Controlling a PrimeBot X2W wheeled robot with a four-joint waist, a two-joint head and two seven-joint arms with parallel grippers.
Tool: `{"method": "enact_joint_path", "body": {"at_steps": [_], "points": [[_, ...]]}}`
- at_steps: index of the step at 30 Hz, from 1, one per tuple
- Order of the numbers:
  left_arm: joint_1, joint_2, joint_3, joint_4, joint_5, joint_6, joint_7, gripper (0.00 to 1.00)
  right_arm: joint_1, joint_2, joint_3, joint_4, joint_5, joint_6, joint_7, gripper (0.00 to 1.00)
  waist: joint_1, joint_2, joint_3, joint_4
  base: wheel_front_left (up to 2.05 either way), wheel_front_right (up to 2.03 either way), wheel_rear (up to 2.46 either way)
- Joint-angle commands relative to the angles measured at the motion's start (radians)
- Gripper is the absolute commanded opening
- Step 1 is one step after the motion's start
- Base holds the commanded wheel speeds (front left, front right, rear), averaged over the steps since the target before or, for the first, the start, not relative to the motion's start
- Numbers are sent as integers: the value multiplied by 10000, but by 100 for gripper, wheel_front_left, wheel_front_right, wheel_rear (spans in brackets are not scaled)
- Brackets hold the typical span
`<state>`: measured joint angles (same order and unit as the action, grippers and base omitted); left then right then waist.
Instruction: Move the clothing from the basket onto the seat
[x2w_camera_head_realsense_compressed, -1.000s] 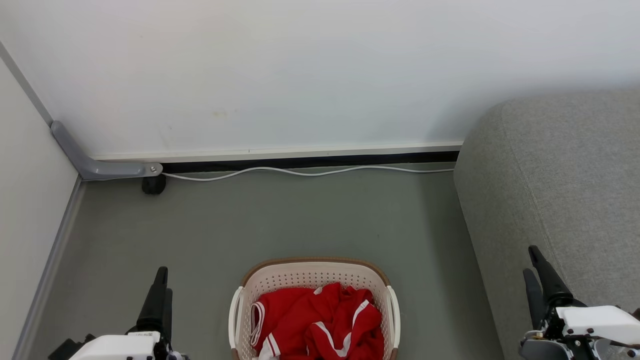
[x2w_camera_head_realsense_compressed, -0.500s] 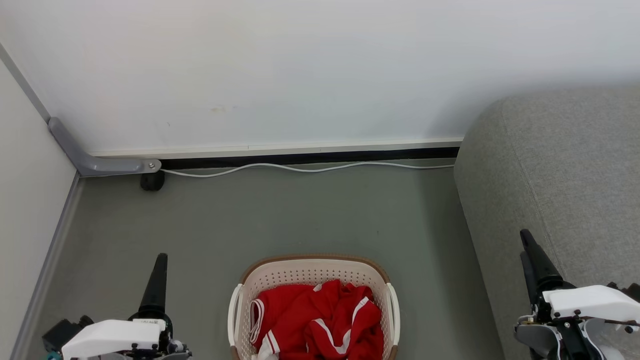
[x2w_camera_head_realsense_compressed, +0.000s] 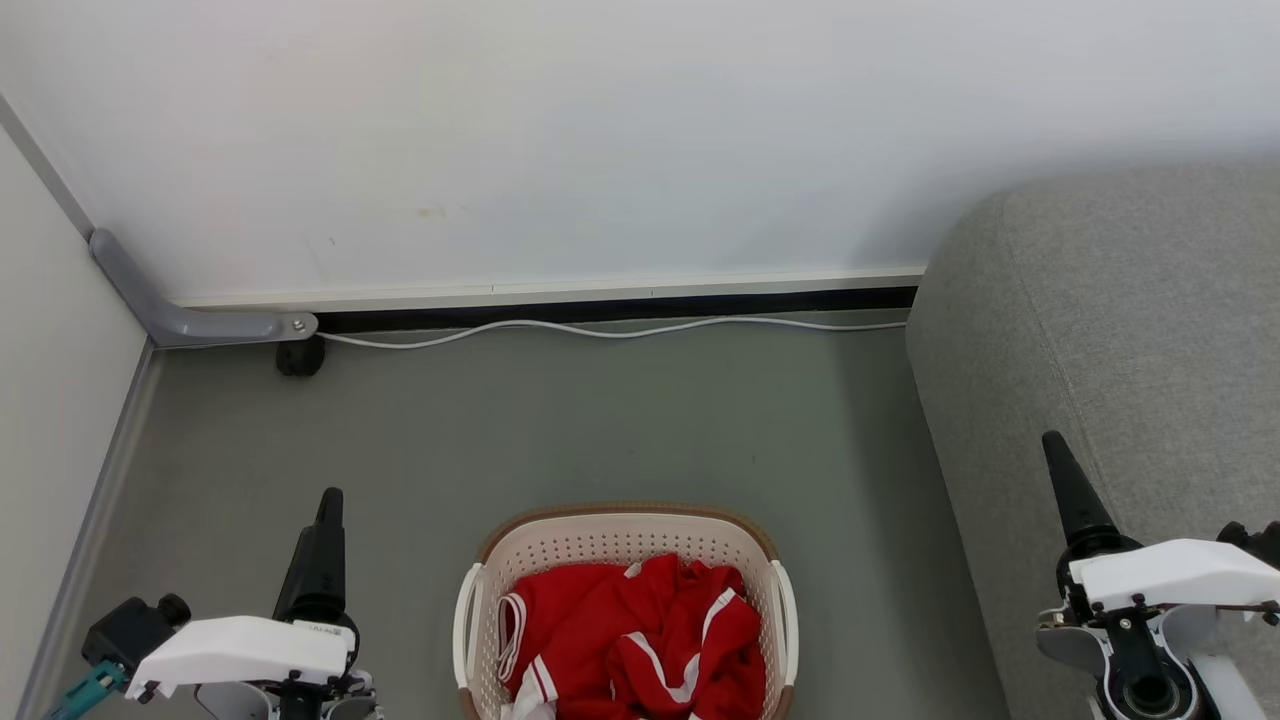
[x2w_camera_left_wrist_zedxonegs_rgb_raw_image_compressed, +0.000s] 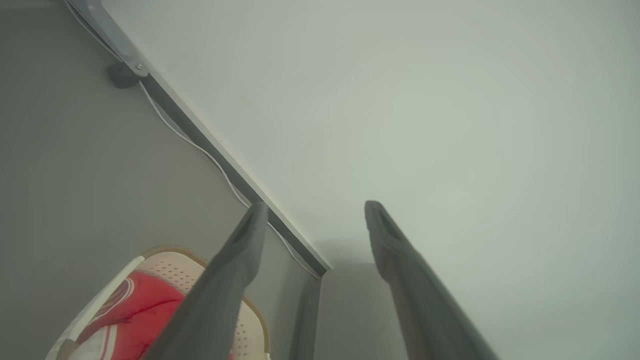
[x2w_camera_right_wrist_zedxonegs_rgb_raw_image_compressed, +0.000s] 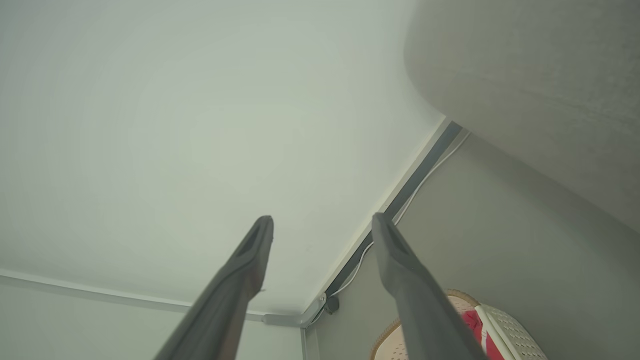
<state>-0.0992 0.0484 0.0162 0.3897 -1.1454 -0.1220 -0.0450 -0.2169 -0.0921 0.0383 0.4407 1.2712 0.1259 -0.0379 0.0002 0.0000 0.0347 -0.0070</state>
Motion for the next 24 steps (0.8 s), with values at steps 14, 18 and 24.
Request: {"method": "enact_joint_path", "body": {"at_steps": [14, 18, 24], "points": [[-893, 249, 19, -11, 2321, -46, -495, 100, -926, -420, 466, 32, -2393, 27, -565, 100, -1, 0, 115, -25, 0, 0, 0], [-952, 261, 45, 14, 2809, -48, -582, 100, -1024, -475, 567, 65, -2950, 28, -652, 100, -1, 0, 139, -26, 0, 0, 0], [-1073, 244, 104, 77, 3703, -53, -759, 100, -1207, -537, 738, 158, -3932, 30, -829, 100, -1, 0, 197, -25, 0, 0, 0]]}}
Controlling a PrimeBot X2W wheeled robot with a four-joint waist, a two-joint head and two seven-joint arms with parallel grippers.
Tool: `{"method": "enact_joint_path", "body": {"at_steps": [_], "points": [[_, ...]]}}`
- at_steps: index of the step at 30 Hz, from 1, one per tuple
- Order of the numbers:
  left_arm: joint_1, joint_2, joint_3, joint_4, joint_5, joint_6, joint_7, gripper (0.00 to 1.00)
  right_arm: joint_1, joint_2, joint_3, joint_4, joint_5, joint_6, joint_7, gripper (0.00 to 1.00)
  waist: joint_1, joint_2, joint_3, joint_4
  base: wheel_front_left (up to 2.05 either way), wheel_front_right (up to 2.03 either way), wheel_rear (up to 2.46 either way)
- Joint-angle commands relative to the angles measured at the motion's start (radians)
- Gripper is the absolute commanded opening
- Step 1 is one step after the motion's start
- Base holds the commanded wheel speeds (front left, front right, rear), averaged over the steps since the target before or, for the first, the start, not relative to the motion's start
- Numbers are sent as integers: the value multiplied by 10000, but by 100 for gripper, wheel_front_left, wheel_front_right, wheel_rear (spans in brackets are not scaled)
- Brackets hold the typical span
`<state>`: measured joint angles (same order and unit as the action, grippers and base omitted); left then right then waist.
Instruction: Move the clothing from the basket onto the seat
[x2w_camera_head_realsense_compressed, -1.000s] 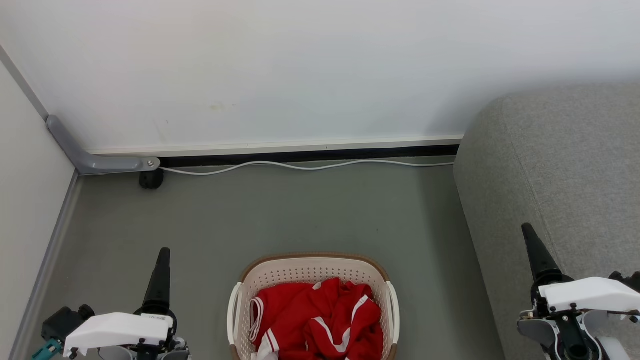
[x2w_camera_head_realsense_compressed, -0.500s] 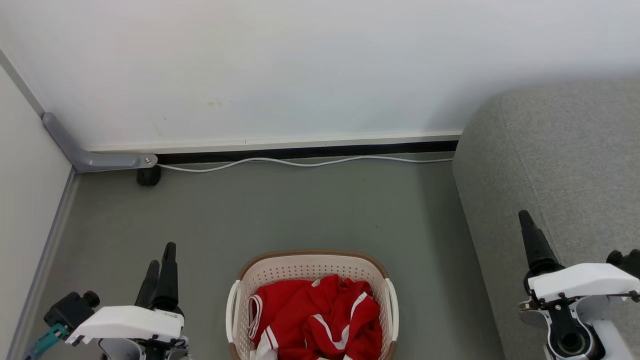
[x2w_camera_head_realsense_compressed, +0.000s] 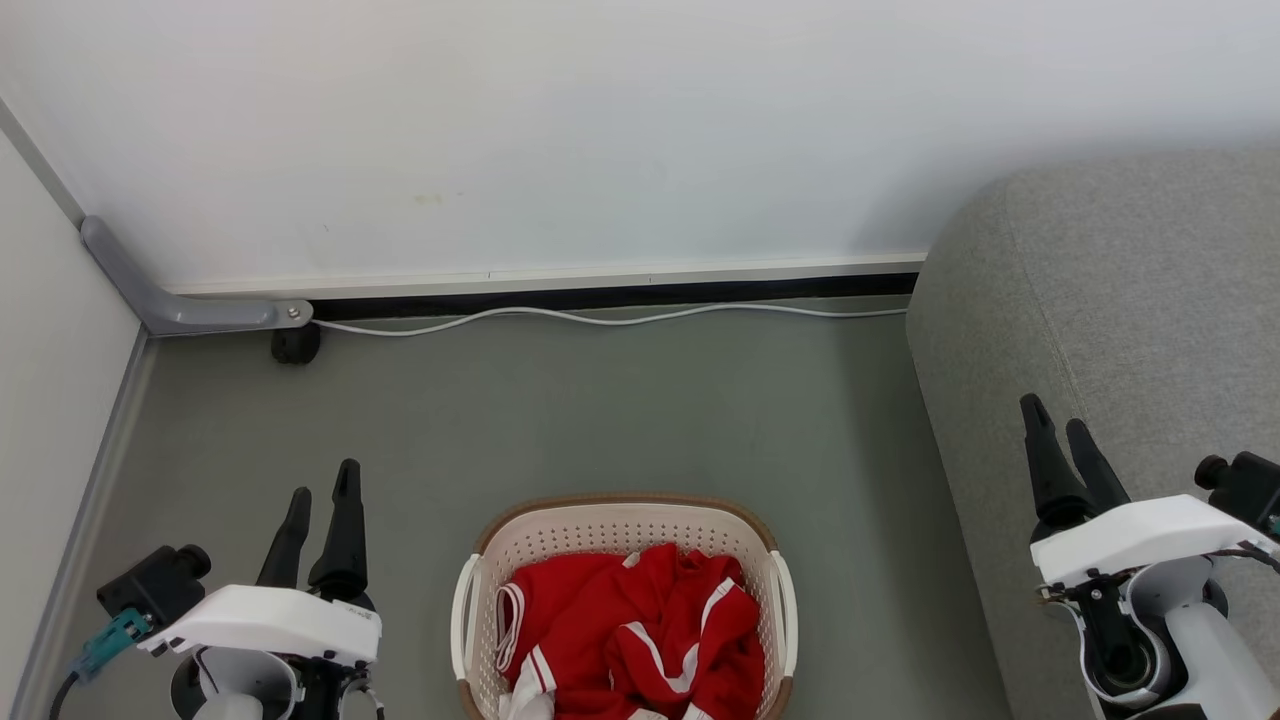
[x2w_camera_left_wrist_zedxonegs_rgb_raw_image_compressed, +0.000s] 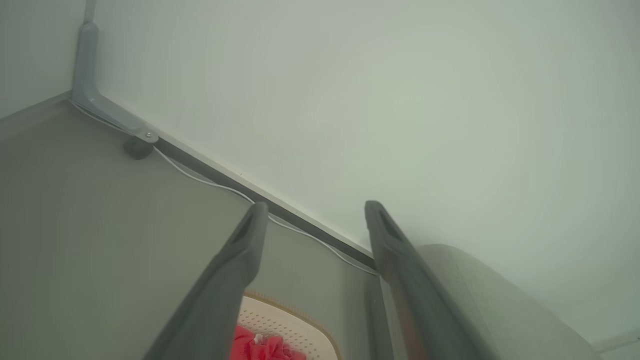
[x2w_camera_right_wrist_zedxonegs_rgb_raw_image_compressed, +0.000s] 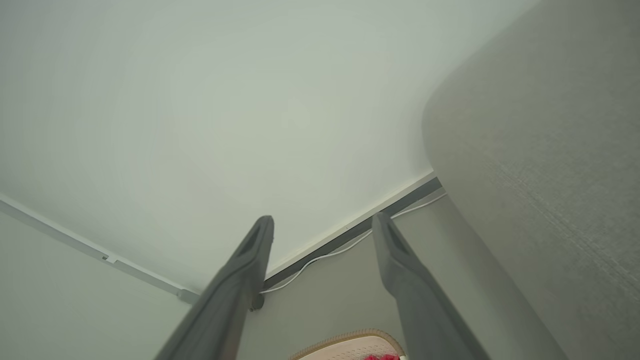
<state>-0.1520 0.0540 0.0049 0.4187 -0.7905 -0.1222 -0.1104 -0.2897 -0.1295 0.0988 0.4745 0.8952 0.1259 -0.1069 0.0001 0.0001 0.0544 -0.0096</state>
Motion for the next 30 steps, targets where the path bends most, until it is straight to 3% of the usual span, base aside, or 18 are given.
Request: {"method": "enact_joint_path", "body": {"at_steps": [1, 30], "points": [[-566, 187, 236, -197, 303, -51, -134, 100, -508, -173, 167, -168, -319, 31, -168, 100, 0, -1, 8, 3, 0, 0, 0], [-926, 266, 553, -105, 4530, -73, -1014, 100, -1334, -488, 763, 672, -3616, 42, -1048, 100, 0, -1, 13, -49, 0, 0, 0]]}}
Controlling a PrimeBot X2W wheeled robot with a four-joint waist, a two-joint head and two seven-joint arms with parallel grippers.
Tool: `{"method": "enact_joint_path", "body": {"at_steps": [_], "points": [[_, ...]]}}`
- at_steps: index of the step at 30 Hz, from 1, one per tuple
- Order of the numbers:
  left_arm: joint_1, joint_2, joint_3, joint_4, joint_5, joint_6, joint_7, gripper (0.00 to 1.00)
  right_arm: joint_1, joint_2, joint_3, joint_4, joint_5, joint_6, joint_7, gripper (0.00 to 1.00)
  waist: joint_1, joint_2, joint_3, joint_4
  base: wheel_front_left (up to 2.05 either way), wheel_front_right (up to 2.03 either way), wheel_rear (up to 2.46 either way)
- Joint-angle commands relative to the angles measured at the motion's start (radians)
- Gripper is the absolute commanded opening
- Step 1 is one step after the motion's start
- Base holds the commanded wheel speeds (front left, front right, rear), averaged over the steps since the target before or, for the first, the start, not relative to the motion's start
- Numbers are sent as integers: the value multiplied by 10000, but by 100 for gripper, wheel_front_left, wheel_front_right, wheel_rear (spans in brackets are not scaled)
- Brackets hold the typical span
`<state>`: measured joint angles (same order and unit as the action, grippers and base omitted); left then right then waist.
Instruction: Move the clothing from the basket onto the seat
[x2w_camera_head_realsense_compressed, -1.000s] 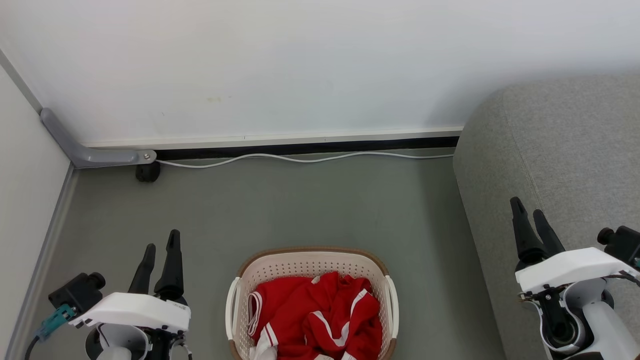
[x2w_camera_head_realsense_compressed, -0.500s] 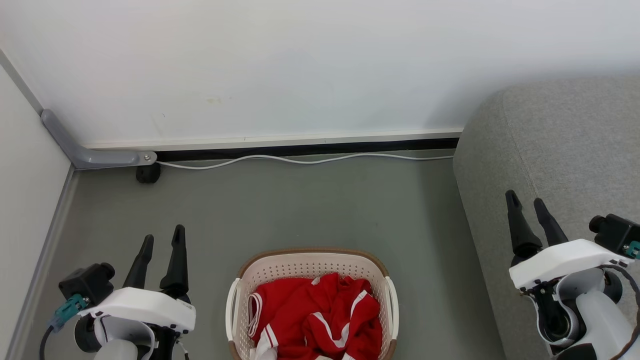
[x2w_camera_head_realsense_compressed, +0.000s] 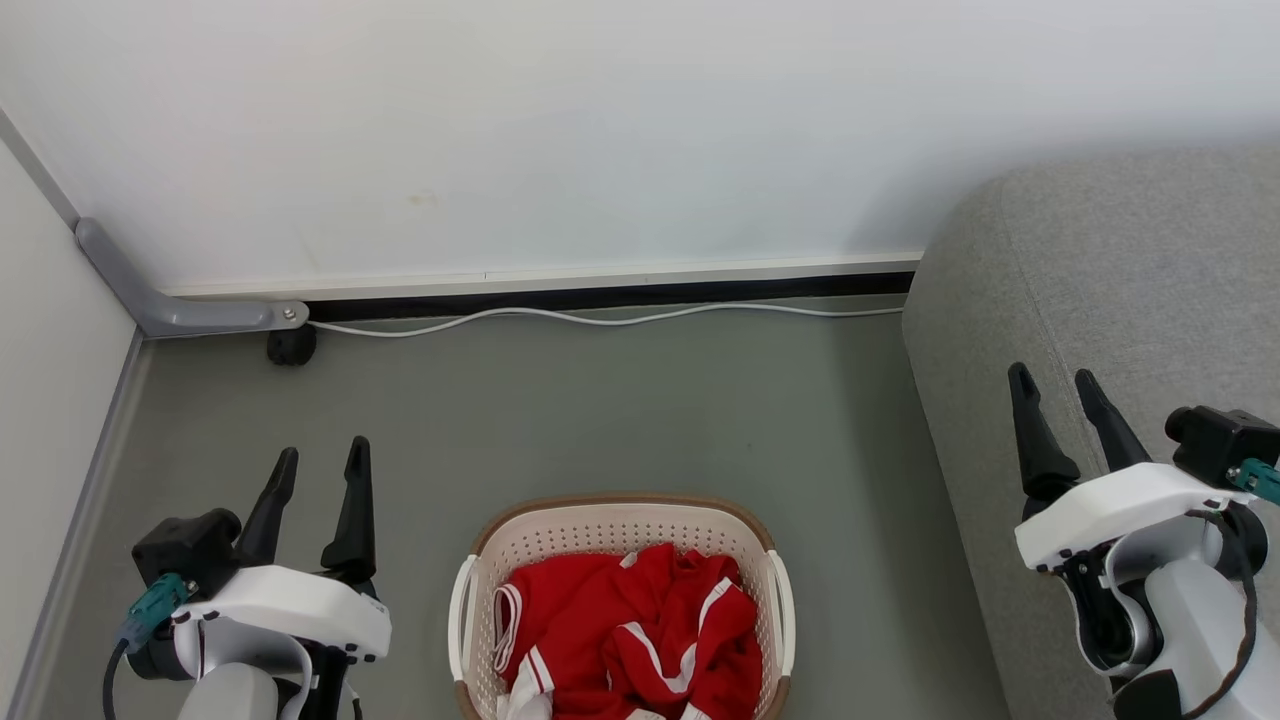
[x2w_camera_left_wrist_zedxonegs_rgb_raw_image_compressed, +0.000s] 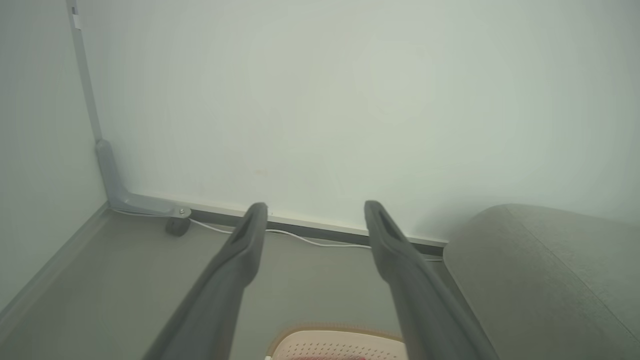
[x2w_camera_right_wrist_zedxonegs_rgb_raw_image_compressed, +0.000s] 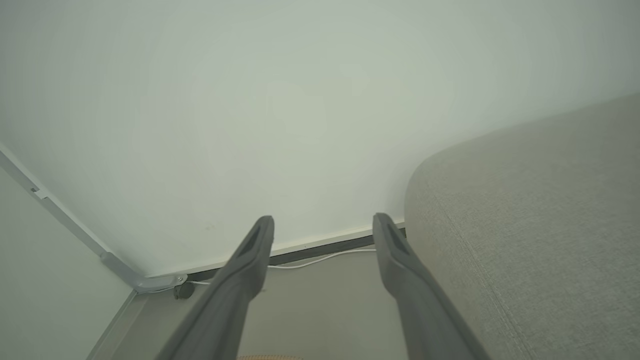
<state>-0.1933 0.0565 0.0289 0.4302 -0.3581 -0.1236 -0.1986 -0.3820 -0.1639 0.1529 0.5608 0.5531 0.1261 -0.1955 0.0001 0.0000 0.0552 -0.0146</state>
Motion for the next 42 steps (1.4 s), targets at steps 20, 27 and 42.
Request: {"method": "enact_joint_path", "body": {"at_steps": [20, 27, 42], "points": [[-853, 212, 460, -73, 2290, -71, -632, 100, -898, -281, 231, 93, -2164, 46, -663, 100, -1, 0, 193, 2, 0, 0, 0], [-826, 170, 492, 12, 2262, -71, -632, 100, -866, -246, 51, 38, -2226, 46, -663, 100, -1, 0, 234, -14, 0, 0, 0], [-976, 17, 35, 123, 1960, -71, -632, 100, -1201, -276, -151, -677, -2184, 46, -663, 100, -1, 0, 1266, 37, 0, 0, 0]]}}
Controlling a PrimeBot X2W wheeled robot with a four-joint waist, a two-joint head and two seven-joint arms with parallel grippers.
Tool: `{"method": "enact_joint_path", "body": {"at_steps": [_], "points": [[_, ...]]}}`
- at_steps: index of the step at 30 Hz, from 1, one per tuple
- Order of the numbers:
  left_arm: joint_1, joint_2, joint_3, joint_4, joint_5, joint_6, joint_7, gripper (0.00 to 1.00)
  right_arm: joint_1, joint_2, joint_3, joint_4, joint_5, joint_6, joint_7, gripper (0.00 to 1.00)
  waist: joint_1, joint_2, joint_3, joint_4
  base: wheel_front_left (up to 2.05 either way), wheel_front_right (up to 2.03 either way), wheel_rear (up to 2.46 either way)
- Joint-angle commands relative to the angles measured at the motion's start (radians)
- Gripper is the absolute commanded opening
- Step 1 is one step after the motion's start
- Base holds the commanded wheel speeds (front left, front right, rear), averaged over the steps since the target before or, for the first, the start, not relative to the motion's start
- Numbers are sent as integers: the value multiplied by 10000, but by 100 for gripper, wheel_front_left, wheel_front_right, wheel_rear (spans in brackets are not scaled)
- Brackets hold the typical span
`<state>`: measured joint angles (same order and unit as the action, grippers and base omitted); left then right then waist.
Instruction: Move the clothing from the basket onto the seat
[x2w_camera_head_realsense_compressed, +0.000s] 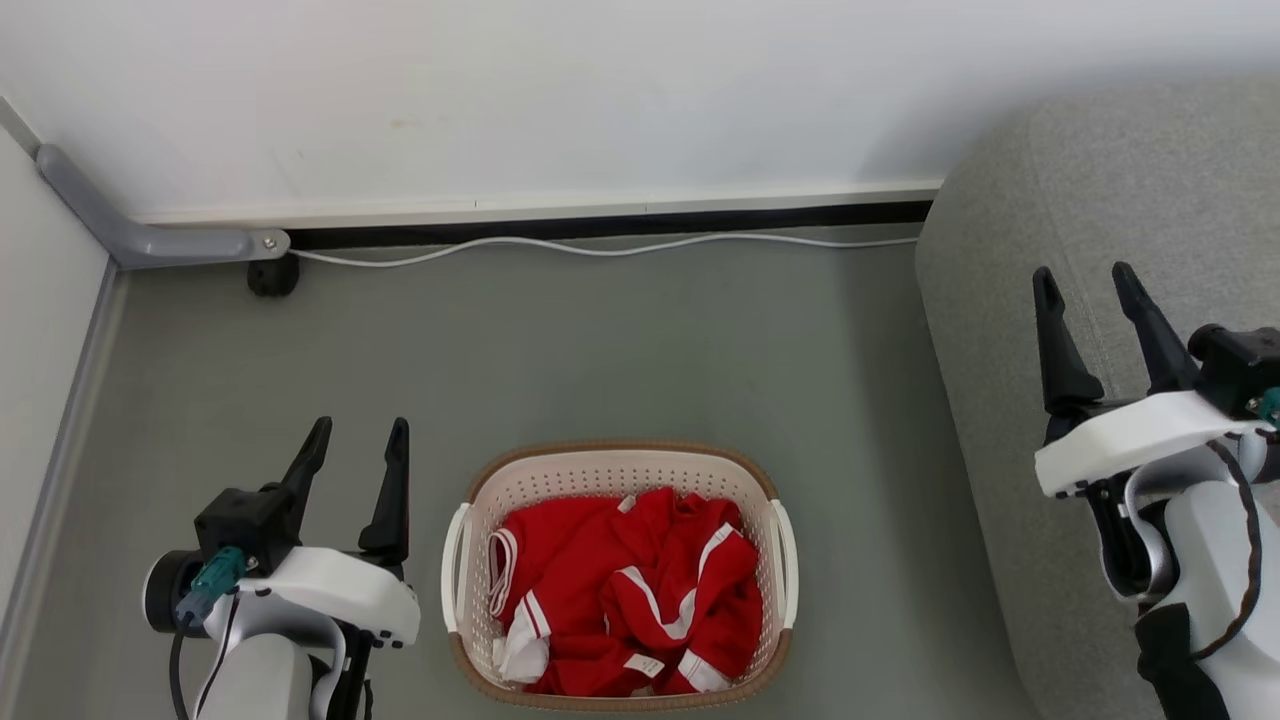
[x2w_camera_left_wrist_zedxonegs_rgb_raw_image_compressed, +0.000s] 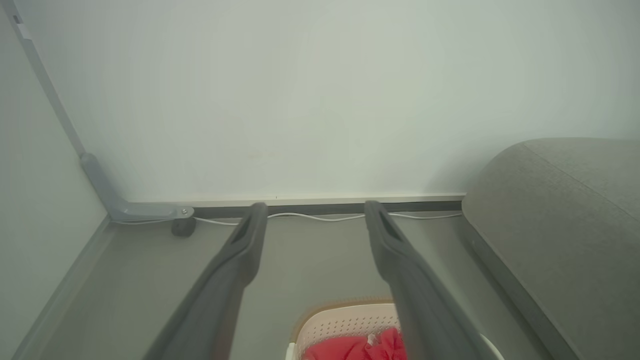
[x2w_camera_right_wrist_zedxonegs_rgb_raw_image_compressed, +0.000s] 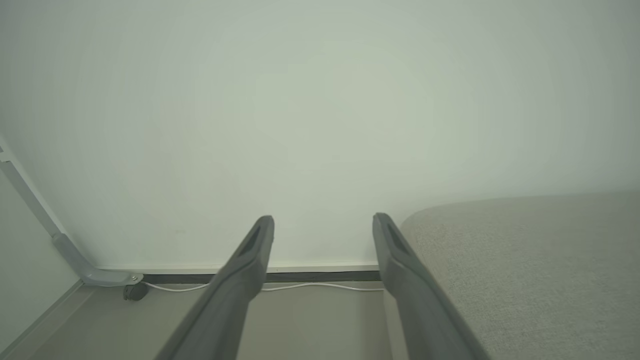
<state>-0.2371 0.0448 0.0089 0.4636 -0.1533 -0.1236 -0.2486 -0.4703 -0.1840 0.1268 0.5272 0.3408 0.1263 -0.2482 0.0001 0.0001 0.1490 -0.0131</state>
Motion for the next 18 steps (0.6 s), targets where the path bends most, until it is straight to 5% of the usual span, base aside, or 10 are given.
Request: {"method": "enact_joint_path", "body": {"at_steps": [1, 18], "points": [[-584, 120, 189, -193, -116, -71, -132, 100, -372, -91, 86, -459, -55, 44, -136, 100, -1, -1, 505, 32, 0, 0, 0], [-2049, 57, -1904, 648, -1580, 43, -132, 100, -1816, -476, -290, -2630, -43, 44, -136, 100, -1, -1, 4298, -121, 0, 0, 0]]}}
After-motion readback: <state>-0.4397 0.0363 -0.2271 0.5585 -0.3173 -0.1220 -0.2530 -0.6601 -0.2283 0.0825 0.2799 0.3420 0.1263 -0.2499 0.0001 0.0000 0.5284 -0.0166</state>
